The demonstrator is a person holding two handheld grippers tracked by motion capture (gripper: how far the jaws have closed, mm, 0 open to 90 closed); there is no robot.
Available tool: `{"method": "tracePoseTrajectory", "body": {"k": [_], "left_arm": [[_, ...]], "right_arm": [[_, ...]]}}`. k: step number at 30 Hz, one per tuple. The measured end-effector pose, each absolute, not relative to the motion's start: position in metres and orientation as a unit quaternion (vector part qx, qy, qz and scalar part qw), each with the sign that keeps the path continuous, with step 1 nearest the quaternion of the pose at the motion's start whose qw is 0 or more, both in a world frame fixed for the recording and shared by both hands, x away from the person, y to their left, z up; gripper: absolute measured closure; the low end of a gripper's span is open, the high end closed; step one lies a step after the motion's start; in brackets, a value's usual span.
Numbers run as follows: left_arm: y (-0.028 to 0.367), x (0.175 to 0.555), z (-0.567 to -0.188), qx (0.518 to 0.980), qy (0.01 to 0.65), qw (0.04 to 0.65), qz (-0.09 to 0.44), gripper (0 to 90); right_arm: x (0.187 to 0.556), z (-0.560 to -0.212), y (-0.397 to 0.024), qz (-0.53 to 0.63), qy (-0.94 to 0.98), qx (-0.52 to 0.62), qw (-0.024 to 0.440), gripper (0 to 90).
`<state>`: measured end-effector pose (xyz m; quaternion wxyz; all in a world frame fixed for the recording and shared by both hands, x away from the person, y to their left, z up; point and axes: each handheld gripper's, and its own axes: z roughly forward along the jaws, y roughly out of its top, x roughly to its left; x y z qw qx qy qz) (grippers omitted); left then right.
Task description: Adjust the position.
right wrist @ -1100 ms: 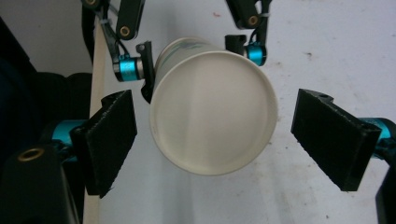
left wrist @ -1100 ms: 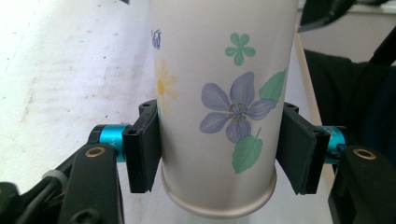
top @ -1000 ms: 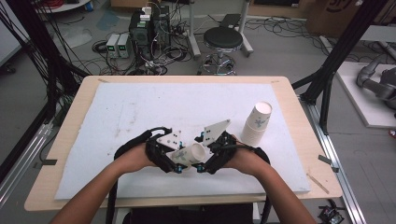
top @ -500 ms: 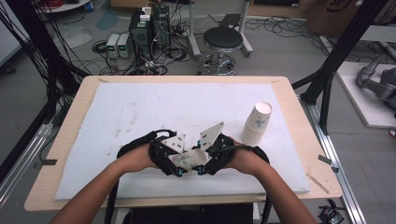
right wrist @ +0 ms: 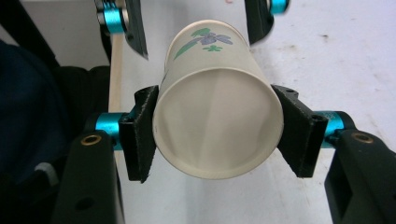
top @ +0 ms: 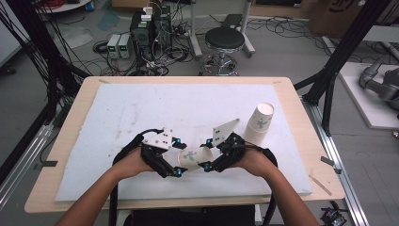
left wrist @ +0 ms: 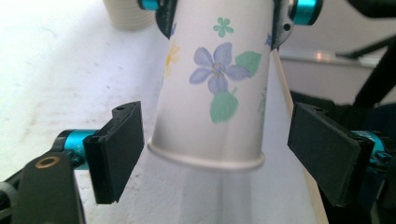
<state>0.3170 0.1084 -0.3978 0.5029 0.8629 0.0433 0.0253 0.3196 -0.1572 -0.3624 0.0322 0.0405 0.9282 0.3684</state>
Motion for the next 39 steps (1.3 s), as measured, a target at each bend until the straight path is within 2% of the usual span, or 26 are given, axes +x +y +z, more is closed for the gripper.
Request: {"method": "tracePoseTrajectory", "body": {"k": [5,7,10,18,23,26,39], "left_arm": [[0.119,0.314,-0.403,0.836,0.084,0.540,0.038,18.1],[0.121,0.314,-0.403,0.834,0.087,0.543,0.045,18.1],[0.125,0.312,-0.404,0.809,0.089,0.579,0.039,18.0],[0.129,0.310,-0.414,0.785,0.106,0.610,0.039,17.6],[0.126,0.309,-0.416,0.780,0.101,0.616,0.036,17.6],[0.122,0.307,-0.417,0.777,0.090,0.623,0.016,17.6],[0.107,0.308,-0.422,0.776,0.072,0.627,0.013,17.8]], "right_arm": [[0.316,-0.366,-0.171,0.411,0.909,0.064,0.035,37.6],[0.315,-0.365,-0.173,0.419,0.905,0.066,0.036,37.6],[0.310,-0.367,-0.180,0.443,0.893,0.072,0.040,37.6],[0.304,-0.379,-0.188,0.474,0.876,0.085,0.036,37.6],[0.303,-0.384,-0.193,0.490,0.866,0.095,0.033,37.6],[0.302,-0.387,-0.196,0.496,0.862,0.097,0.030,37.6],[0.302,-0.389,-0.198,0.520,0.849,0.094,0.005,37.6]]}}
